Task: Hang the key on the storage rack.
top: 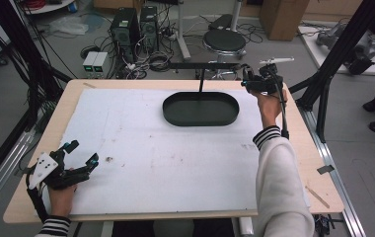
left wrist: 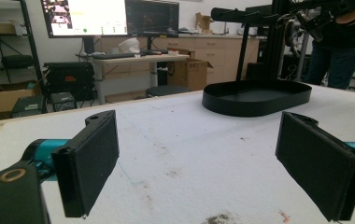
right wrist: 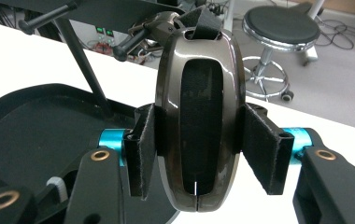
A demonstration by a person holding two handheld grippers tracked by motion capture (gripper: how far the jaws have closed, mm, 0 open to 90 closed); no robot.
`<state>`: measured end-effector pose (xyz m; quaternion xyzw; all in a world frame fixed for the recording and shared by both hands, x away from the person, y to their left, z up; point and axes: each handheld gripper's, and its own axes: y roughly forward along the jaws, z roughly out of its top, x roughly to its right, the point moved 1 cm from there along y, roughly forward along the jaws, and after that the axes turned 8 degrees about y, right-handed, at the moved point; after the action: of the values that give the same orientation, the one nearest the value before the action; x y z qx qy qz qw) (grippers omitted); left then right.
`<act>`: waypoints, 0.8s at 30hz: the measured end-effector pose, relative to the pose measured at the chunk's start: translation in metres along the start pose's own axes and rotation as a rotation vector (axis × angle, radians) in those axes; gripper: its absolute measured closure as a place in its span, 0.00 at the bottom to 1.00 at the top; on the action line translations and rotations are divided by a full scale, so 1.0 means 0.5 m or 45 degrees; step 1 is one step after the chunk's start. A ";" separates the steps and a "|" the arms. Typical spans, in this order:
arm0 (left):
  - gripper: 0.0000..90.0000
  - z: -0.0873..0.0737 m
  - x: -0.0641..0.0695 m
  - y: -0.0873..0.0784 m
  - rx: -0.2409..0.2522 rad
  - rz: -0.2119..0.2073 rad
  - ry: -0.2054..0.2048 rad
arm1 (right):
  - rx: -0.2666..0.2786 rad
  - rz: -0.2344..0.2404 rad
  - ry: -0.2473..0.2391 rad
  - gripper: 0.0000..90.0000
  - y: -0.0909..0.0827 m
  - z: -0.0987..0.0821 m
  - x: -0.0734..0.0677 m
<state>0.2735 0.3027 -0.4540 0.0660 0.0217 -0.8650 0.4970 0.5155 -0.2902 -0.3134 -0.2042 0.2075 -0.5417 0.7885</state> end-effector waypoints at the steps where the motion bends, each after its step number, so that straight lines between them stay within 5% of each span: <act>1: 0.15 0.000 0.000 0.000 0.000 0.000 -0.001 | 0.023 -0.003 -0.012 0.53 0.000 -0.004 -0.001; 10: 0.15 0.000 0.000 0.000 0.000 0.001 0.001 | 0.008 -0.004 0.043 0.53 0.008 -0.041 0.026; 24: 0.15 0.000 0.001 0.000 0.002 0.000 0.002 | -0.027 0.036 0.029 0.53 0.060 -0.086 0.030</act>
<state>0.2733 0.3024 -0.4541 0.0671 0.0216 -0.8649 0.4969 0.5198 -0.2988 -0.3670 -0.2034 0.2253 -0.5306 0.7914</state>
